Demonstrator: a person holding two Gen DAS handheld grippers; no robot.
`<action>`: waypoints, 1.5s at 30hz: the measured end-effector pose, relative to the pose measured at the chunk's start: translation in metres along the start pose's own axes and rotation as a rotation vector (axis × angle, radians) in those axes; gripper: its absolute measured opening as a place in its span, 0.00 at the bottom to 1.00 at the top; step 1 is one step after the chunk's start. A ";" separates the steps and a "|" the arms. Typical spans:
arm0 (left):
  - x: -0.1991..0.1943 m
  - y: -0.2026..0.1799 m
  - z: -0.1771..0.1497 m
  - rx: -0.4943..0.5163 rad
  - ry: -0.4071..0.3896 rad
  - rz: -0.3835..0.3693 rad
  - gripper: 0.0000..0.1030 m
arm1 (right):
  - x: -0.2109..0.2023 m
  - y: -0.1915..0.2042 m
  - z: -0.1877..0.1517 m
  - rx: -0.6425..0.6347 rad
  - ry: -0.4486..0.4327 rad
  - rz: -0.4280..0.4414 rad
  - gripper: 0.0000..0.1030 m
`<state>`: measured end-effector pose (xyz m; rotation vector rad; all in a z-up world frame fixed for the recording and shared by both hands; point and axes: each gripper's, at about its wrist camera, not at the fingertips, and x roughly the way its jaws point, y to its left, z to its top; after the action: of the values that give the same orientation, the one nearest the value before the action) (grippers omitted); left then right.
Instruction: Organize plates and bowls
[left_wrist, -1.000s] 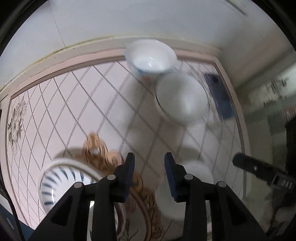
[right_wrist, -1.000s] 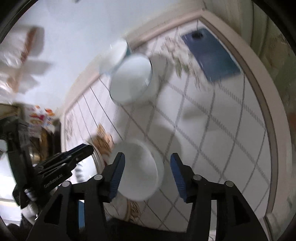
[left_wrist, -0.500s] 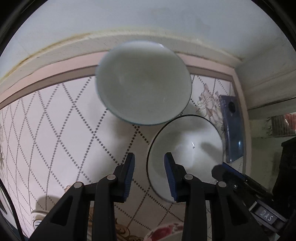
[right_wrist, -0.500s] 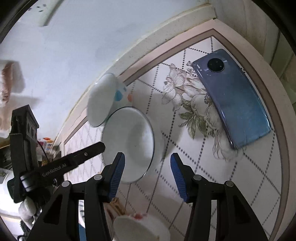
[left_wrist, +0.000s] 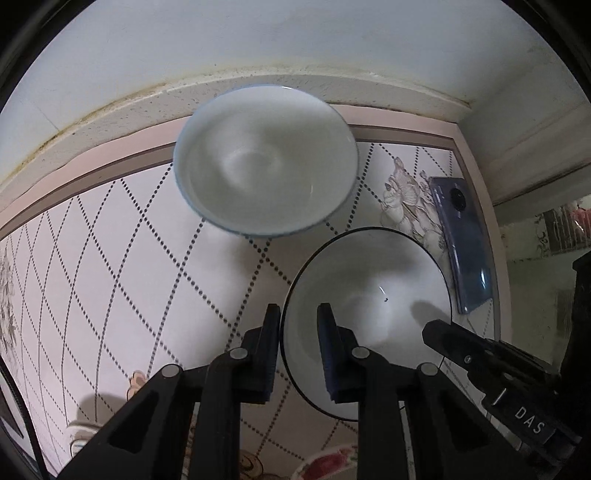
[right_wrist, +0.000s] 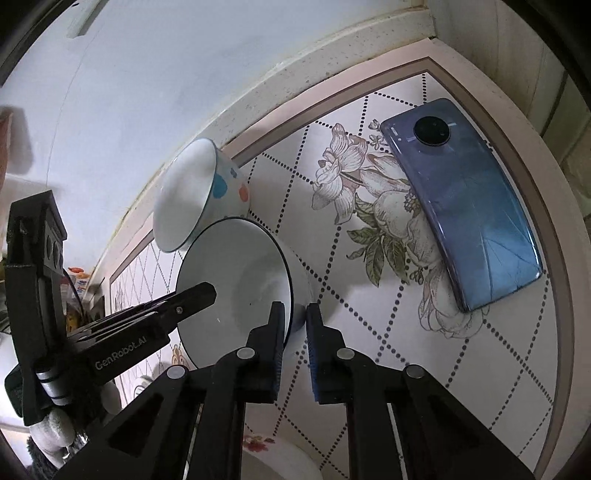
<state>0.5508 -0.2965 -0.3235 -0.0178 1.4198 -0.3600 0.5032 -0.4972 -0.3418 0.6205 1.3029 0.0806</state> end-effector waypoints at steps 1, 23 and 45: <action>-0.004 0.000 -0.003 0.000 -0.006 -0.006 0.17 | -0.004 0.001 -0.003 -0.001 -0.001 0.003 0.13; -0.079 -0.009 -0.133 0.066 0.000 -0.075 0.17 | -0.099 0.010 -0.120 -0.082 0.052 0.050 0.13; -0.033 -0.011 -0.155 0.121 0.044 0.034 0.17 | -0.053 -0.005 -0.150 -0.083 0.147 -0.005 0.13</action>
<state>0.3947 -0.2673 -0.3146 0.1126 1.4379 -0.4198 0.3490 -0.4647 -0.3173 0.5479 1.4354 0.1780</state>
